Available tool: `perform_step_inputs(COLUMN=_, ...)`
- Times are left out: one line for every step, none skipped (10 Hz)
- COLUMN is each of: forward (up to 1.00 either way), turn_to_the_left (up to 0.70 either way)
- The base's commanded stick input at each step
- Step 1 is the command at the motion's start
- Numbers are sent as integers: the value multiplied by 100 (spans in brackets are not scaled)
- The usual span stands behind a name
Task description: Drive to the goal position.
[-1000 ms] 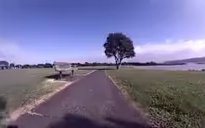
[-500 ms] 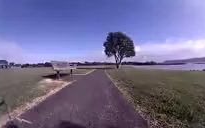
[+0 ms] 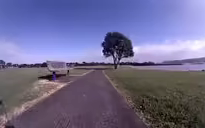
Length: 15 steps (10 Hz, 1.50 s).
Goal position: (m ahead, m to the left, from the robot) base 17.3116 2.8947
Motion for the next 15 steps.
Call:
perform_step_inputs(forward=45, turn_to_the_left=0)
perform_step_inputs(forward=45, turn_to_the_left=0)
perform_step_inputs(forward=45, turn_to_the_left=0)
perform_step_inputs(forward=45, turn_to_the_left=0)
perform_step_inputs(forward=45, turn_to_the_left=0)
perform_step_inputs(forward=45, turn_to_the_left=0)
perform_step_inputs(forward=45, turn_to_the_left=0)
perform_step_inputs(forward=45, turn_to_the_left=0)
perform_step_inputs(forward=45, turn_to_the_left=0)
perform_step_inputs(forward=45, turn_to_the_left=0)
perform_step_inputs(forward=45, turn_to_the_left=0)
perform_step_inputs(forward=45, turn_to_the_left=0)
perform_step_inputs(forward=45, turn_to_the_left=0)
perform_step_inputs(forward=45, turn_to_the_left=0)
perform_step_inputs(forward=45, turn_to_the_left=0)
